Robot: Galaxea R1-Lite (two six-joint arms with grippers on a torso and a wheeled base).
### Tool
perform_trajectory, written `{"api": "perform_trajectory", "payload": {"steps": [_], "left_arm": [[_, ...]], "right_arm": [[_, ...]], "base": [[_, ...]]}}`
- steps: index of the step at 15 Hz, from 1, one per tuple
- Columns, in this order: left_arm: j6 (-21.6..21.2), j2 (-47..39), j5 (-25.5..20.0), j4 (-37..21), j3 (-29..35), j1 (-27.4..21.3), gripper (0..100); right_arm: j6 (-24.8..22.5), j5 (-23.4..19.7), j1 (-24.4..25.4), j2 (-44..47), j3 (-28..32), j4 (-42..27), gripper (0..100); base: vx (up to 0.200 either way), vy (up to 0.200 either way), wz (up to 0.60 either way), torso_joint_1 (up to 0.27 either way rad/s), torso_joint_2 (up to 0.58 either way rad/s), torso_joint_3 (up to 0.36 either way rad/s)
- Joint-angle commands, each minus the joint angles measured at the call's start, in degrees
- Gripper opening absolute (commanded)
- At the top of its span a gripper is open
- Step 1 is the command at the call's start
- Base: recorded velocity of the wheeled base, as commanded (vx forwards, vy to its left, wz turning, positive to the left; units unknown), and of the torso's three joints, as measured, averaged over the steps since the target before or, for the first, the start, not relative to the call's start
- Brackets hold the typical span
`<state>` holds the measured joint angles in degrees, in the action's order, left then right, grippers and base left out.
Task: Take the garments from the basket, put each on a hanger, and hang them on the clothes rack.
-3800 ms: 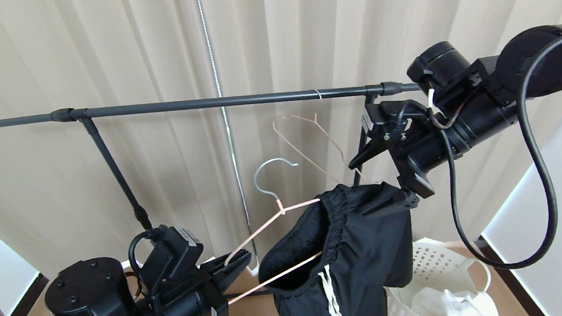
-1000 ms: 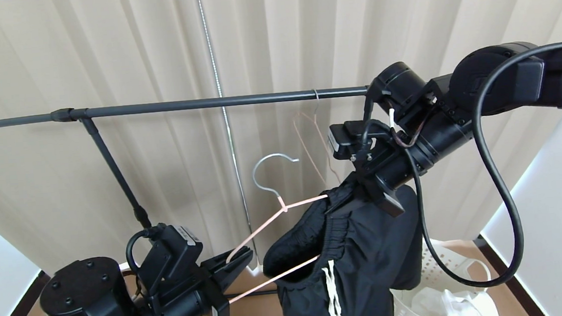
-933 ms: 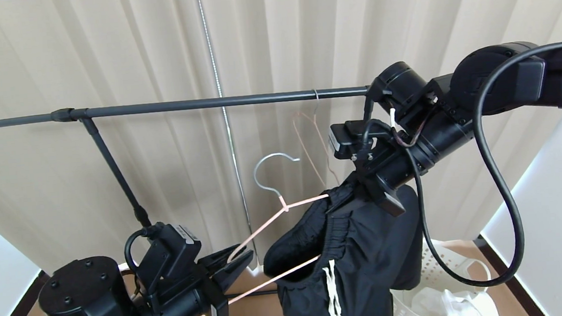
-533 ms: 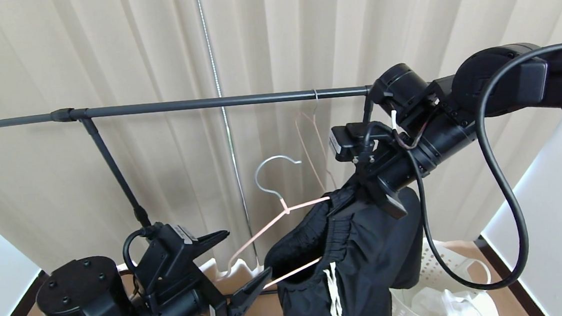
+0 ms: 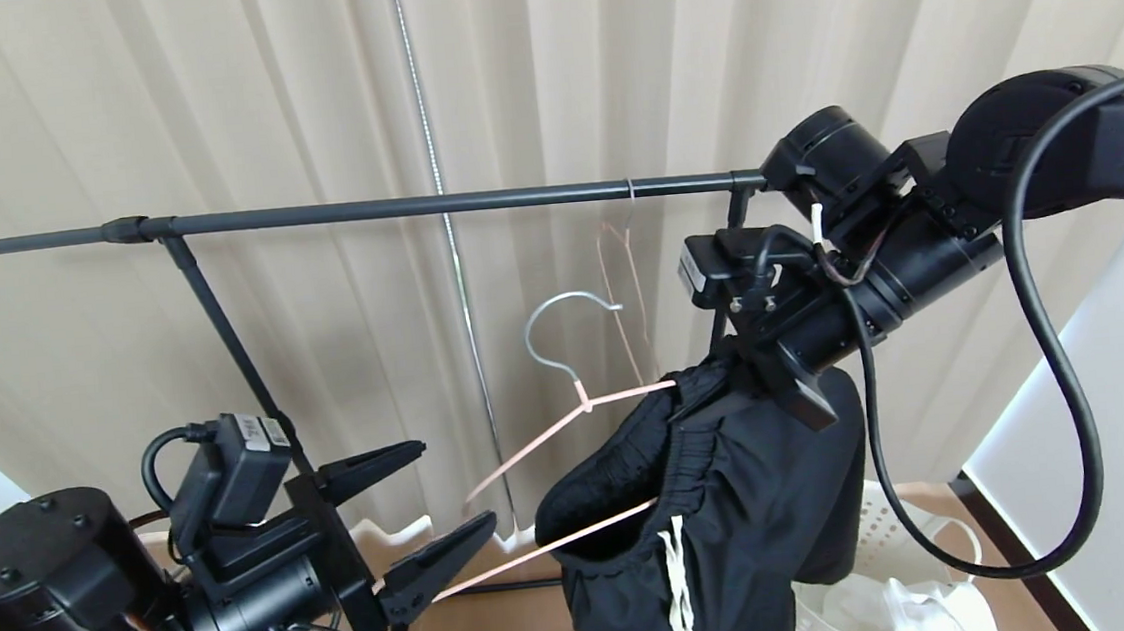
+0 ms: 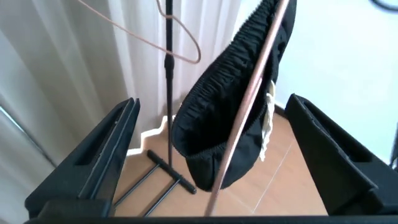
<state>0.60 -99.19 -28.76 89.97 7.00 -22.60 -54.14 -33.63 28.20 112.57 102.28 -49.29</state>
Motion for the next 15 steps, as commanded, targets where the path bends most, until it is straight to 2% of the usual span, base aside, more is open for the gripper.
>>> {"api": "perform_trajectory", "payload": {"steps": [1, 2, 3, 4, 5, 6, 7, 9, 10, 11, 13, 15], "left_arm": [[1.51, 2.52, -5.52, 0.03, 0.30, 5.46, 100], [3.62, 2.78, -9.83, 0.03, 0.30, 8.36, 100], [5.99, 2.78, -11.76, 0.03, 0.74, 9.86, 100], [9.95, 2.95, -13.08, 0.03, 1.88, 11.44, 100], [15.22, 2.95, -13.08, 0.03, 3.46, 12.32, 100], [16.01, 2.69, -12.99, 0.03, 3.90, 12.41, 100], [16.10, 2.60, -12.99, 0.03, 4.08, 12.32, 100], [16.10, 2.60, -13.08, 0.03, 4.16, 12.32, 100], [15.22, 2.78, -13.08, 0.03, 5.48, 12.14, 100], [14.78, 2.95, -12.99, 0.03, 6.10, 12.23, 100], [13.03, 4.45, -12.90, -7.79, 8.91, 12.32, 100], [11.36, 6.38, -12.29, -16.23, 11.55, 12.41, 100]], "right_arm": [[0.26, 0.15, -0.42, -3.14, -0.77, 0.16, 0], [0.70, 1.29, -0.42, -4.55, -1.12, 0.33, 0], [0.96, 2.87, -0.51, -5.43, -1.20, 0.33, 0], [1.40, 5.51, -0.42, -6.13, -1.12, 0.42, 0], [1.58, 10.17, -0.42, -7.45, -1.20, 0.77, 0], [1.58, 13.24, -0.25, -8.33, -1.29, 1.12, 0], [1.58, 15.70, -0.07, -9.56, -1.82, 2.18, 0], [1.58, 16.06, -0.07, -9.82, -1.91, 2.44, 0], [1.67, 24.84, 0.02, -13.08, -5.25, 10.00, 0], [1.58, 25.90, 0.02, -13.69, -6.30, 11.67, 0], [1.67, 28.71, 0.81, -15.45, -10.26, 16.94, 0], [1.76, 29.15, 0.72, -16.86, -12.19, 20.11, 0]], "base": [[0.000, 0.000, 0.00, 0.000, 0.00, 0.000], [0.000, 0.000, 0.00, 0.000, 0.00, 0.000], [0.000, 0.000, 0.00, 0.000, 0.00, 0.000], [0.000, 0.000, 0.00, 0.000, 0.00, 0.000], [0.000, 0.000, 0.00, 0.000, 0.00, 0.000], [0.000, 0.000, 0.00, 0.000, 0.00, 0.000], [0.000, 0.000, 0.00, 0.000, 0.00, 0.000], [0.000, 0.000, 0.00, 0.000, 0.00, 0.000], [0.000, 0.000, 0.00, 0.000, 0.00, 0.000], [0.000, 0.000, 0.00, 0.000, 0.00, 0.000], [0.000, 0.000, 0.00, 0.000, 0.00, 0.000], [0.000, 0.000, 0.00, 0.000, 0.00, 0.000]]}}
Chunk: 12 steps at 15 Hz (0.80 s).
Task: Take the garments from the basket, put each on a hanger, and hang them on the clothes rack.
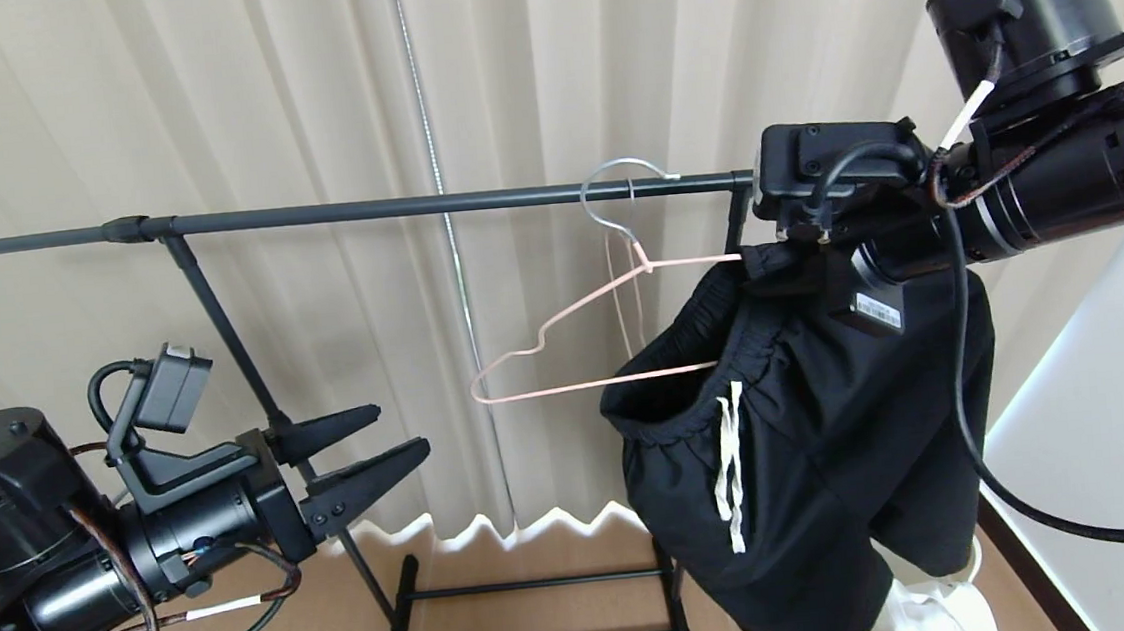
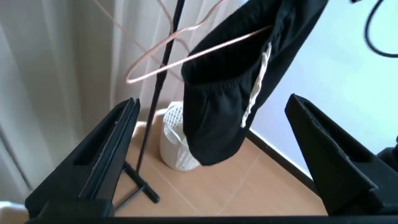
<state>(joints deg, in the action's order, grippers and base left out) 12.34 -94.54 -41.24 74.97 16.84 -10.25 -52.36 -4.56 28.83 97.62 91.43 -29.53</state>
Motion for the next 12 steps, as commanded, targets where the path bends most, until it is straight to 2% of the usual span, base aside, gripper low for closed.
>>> {"api": "perform_trajectory", "payload": {"steps": [1, 3, 5, 6, 9, 10, 11, 12], "left_arm": [[-1.53, 4.27, 3.18, -10.37, 4.61, -0.47, 100], [-2.05, 5.33, 7.84, -18.55, 7.69, -3.28, 100], [-2.23, 4.89, 15.66, -25.40, 9.80, -8.38, 100], [-2.76, 3.48, 21.55, -28.30, 11.20, -11.46, 100], [-2.67, -0.65, 31.13, -29.09, 12.34, -17.43, 100], [-2.32, -2.93, 34.30, -29.09, 12.96, -19.10, 100], [-2.32, -3.20, 34.82, -29.09, 13.05, -19.37, 100], [0.23, -7.68, 40.89, -29.01, 14.89, -21.92, 100]], "right_arm": [[1.65, 0.43, 0.09, -2.70, -3.89, 3.77, 0], [6.22, 3.07, 0.44, -3.49, -7.76, 8.26, 0], [7.89, 6.58, 2.63, -4.81, -13.91, 14.50, 0], [8.50, 8.07, 2.90, -5.60, -18.74, 20.38, 0], [10.87, 14.84, 5.89, -5.78, -26.48, 32.25, 0], [11.84, 16.51, 6.94, -5.78, -27.97, 34.45, 0], [11.93, 16.60, 7.12, -5.86, -28.06, 34.71, 0], [12.81, 17.57, 8.52, -6.48, -29.55, 36.56, 0]], "base": [[0.000, 0.000, 0.00, 0.000, 0.00, 0.000], [0.000, 0.000, 0.00, 0.000, 0.00, 0.000], [0.000, 0.000, 0.00, 0.000, 0.00, 0.000], [0.000, 0.000, 0.00, 0.000, 0.00, 0.000], [0.000, 0.000, 0.00, 0.000, 0.00, 0.000], [0.000, 0.000, 0.00, 0.000, 0.00, 0.000], [0.000, 0.000, 0.00, 0.000, 0.00, 0.000], [0.000, 0.000, 0.00, 0.000, 0.00, 0.000]]}}
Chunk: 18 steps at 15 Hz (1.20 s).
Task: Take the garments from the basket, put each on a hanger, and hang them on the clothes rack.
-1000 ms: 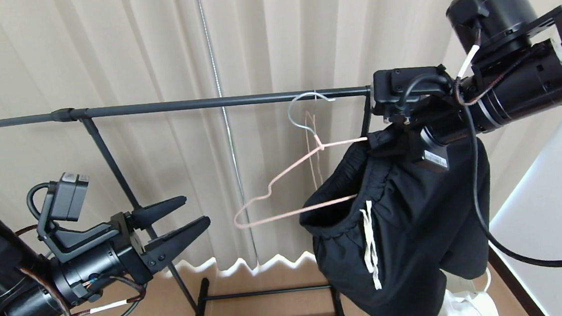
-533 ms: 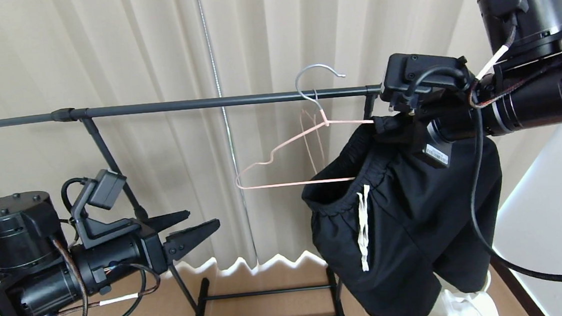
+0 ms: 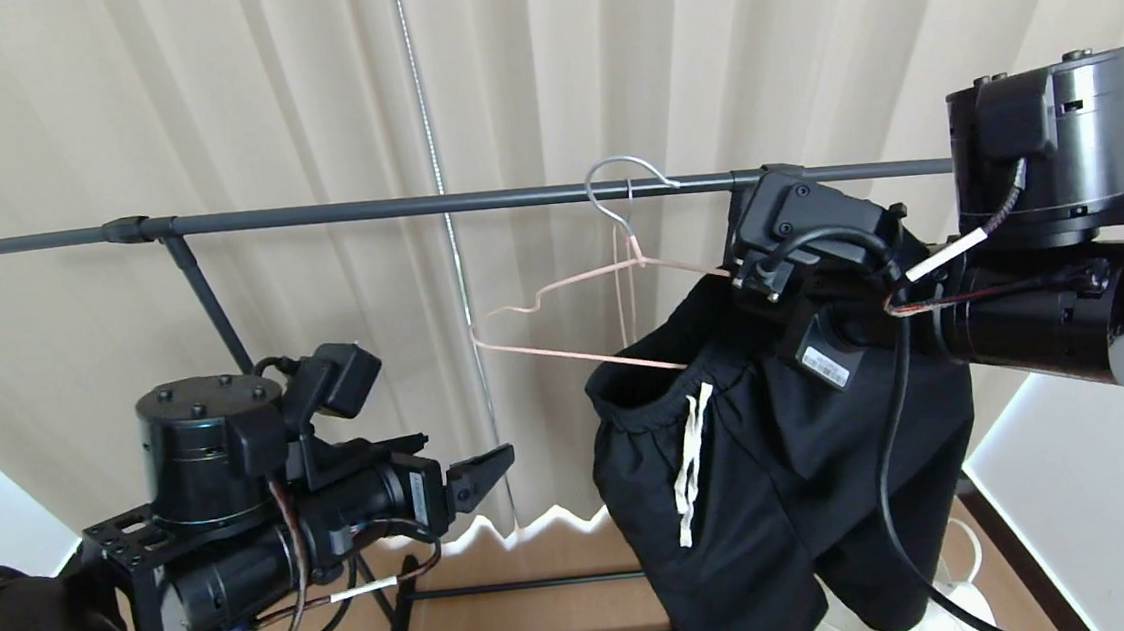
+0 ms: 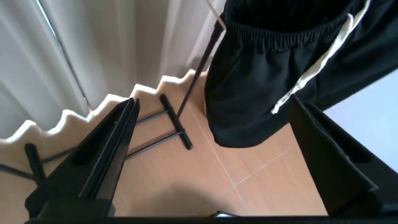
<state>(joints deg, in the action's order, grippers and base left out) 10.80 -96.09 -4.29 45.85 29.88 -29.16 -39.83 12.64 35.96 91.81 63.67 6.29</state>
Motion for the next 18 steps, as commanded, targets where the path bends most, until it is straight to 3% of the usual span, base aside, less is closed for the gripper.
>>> {"api": "perform_trajectory", "payload": {"steps": [1, 4, 6, 13, 18], "left_arm": [[3.61, -7.36, 5.52, 0.21, 2.64, -3.89, 100], [10.38, -12.02, 11.94, 0.12, 6.95, -5.47, 100], [11.35, -13.51, 14.84, 0.38, 8.00, -6.00, 100], [15.04, -13.95, 15.10, 2.32, 9.58, -7.05, 100], [15.04, -14.74, 15.28, 3.81, 9.14, -8.11, 100]], "right_arm": [[0.89, 0.81, 1.74, -0.93, -2.15, 0.74, 0], [4.23, 2.91, 4.56, -2.07, -3.47, 0.74, 0], [5.81, 4.06, 6.58, -3.13, -4.26, 0.74, 0], [5.81, 4.32, 10.53, -5.06, -6.02, 0.74, 0], [5.81, 5.55, 12.90, -5.59, -6.02, 0.74, 0]], "base": [[0.000, 0.000, 0.00, 0.000, 0.00, 0.000], [0.000, 0.000, 0.00, 0.000, 0.00, 0.000], [0.000, 0.000, 0.00, 0.000, 0.00, 0.000], [0.000, 0.000, 0.00, 0.000, 0.00, 0.000], [0.000, 0.000, 0.00, 0.000, 0.00, 0.000]]}}
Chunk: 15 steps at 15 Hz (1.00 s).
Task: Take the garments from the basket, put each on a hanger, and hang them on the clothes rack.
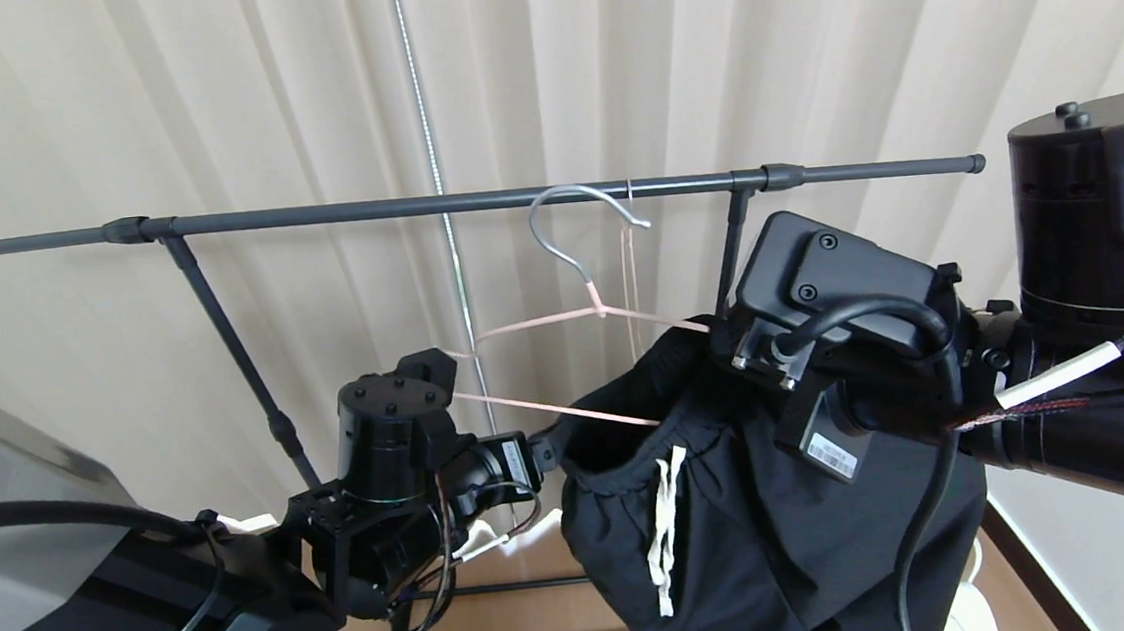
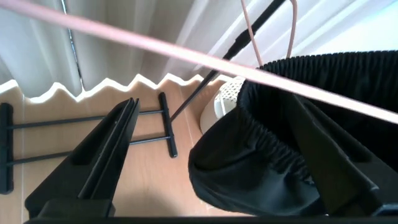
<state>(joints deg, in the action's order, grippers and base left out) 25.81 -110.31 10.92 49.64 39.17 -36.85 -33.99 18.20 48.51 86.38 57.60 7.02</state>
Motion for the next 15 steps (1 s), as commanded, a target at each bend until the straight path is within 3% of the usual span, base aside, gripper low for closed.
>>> {"api": "perform_trajectory", "payload": {"steps": [1, 4, 11, 15], "left_arm": [[-0.06, -0.96, 1.03, 0.02, -0.23, -0.94, 100], [-0.32, -2.28, 3.23, 0.02, -0.32, -2.08, 100], [-3.66, -3.86, 3.14, 1.78, -3.05, -3.23, 100], [-7.00, -6.41, 2.96, 8.37, -6.21, -4.54, 100]], "right_arm": [[-0.03, -0.01, 0.45, -0.16, 0.23, 0.10, 0], [-0.03, -0.01, 0.62, -0.43, 0.32, 0.10, 0], [0.06, 0.61, 0.45, -1.83, 1.20, 0.10, 0], [0.06, 0.61, 0.45, -1.92, 1.46, 0.10, 0]], "base": [[0.000, 0.000, 0.00, 0.000, 0.00, 0.000], [0.000, 0.000, 0.00, 0.000, 0.00, 0.000], [0.000, 0.000, 0.00, 0.000, 0.00, 0.000], [0.000, 0.000, 0.00, 0.000, 0.00, 0.000]]}}
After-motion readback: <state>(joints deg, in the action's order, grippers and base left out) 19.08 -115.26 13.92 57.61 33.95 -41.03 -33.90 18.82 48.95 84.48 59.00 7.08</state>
